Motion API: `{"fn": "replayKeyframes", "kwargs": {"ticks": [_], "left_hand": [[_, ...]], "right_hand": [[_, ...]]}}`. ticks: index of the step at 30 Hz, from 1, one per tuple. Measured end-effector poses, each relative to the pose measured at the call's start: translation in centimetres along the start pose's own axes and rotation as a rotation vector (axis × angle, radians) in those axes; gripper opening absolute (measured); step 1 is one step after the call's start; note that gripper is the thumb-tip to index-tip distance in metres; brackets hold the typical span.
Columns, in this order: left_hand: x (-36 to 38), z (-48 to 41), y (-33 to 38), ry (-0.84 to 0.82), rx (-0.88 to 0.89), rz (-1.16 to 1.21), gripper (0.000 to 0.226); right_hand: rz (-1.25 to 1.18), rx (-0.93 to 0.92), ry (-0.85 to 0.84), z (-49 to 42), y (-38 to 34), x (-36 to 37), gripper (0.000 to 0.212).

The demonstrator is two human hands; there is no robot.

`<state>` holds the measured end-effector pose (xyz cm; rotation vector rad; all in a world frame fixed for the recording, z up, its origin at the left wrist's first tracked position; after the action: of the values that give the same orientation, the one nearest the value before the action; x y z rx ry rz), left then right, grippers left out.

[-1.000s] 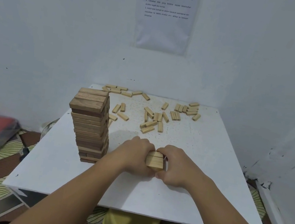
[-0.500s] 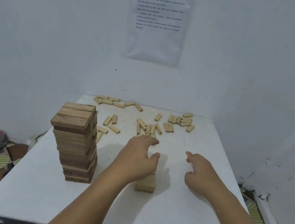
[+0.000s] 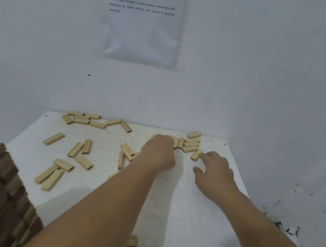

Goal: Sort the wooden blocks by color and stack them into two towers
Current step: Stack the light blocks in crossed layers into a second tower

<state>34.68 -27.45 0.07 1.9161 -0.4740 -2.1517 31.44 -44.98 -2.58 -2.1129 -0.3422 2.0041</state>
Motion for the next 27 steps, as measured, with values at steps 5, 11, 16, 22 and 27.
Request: {"fn": "replayKeyframes", "kwargs": {"ticks": [5,11,16,22,27], "left_hand": [[1.2,-1.9,-0.2,0.024,0.062,-0.073,0.021],[2.2,-0.1,2.2,-0.054,0.178,-0.178,0.024],[4.3,5.3,4.9,-0.15,0.28,-0.201,0.025],[5.2,14.6,7.8,-0.173,0.381,-0.233,0.013],[6.2,22.1,7.1,-0.163,0.348,-0.12,0.019]], "right_hand": [[0.055,-0.054,0.014,-2.3,0.4,1.3,0.033],[0.015,-0.158,0.098,-0.9,1.9,1.7,0.023],[-0.092,-0.28,0.147,5.6,3.1,1.2,0.018],[-0.182,-0.266,0.087,15.3,3.0,-0.3,0.02],[-0.208,-0.21,0.025,22.5,2.2,-0.8,0.022]]}}
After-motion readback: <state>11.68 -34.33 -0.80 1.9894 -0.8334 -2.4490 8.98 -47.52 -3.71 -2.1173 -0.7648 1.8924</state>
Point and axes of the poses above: each hand's wrist, its own z-axis away from the middle knuckle, its own x-axis out of the palm, y = z × x, the point moved 5 cm from there along -z, towards the middle knuckle
